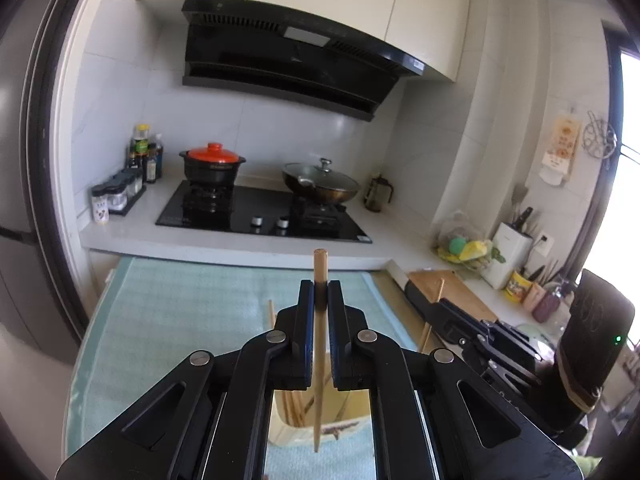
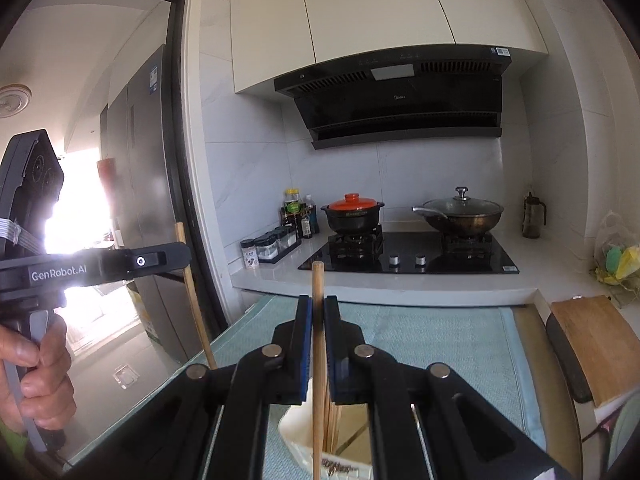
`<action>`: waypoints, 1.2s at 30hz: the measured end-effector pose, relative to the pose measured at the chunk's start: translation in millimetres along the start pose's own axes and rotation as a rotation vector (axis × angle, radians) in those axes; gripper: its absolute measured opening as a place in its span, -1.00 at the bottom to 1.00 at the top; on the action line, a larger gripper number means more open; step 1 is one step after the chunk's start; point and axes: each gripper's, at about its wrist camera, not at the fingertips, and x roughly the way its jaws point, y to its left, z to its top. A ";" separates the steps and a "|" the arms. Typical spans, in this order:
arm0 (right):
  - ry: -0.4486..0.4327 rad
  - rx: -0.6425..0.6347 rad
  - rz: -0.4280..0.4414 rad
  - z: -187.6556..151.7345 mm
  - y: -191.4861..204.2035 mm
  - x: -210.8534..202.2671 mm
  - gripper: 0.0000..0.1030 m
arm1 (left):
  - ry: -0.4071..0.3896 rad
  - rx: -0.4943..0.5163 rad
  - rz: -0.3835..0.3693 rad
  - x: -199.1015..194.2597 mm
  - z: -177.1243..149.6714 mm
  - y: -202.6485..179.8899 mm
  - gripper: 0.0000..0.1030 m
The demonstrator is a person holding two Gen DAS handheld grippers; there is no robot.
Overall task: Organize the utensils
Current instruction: 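Lift both chopsticks and carry them to the cream holder, lowering them inside, then open both tools and withdraw them from the holder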
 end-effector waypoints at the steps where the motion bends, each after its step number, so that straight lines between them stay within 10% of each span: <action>1: -0.019 -0.001 -0.009 4.8 -1.1 7.7 -0.88 | -0.007 -0.001 0.012 8.0 2.4 0.9 -0.92; 7: -0.058 0.017 -0.026 9.8 -13.6 63.3 -0.88 | 0.006 0.010 0.063 60.4 -3.5 9.5 -0.92; 20: 0.392 0.121 0.109 -75.4 -37.3 175.2 -0.83 | 0.285 -0.011 0.094 147.7 -62.3 37.0 -0.84; 27: 0.312 0.084 0.079 -58.2 -35.4 116.1 0.04 | 0.235 0.096 0.145 66.9 -66.9 44.7 0.30; 36: 0.416 -0.119 -0.047 -123.0 -1.4 -20.7 0.24 | 0.360 0.259 0.192 -54.7 -123.9 54.4 0.56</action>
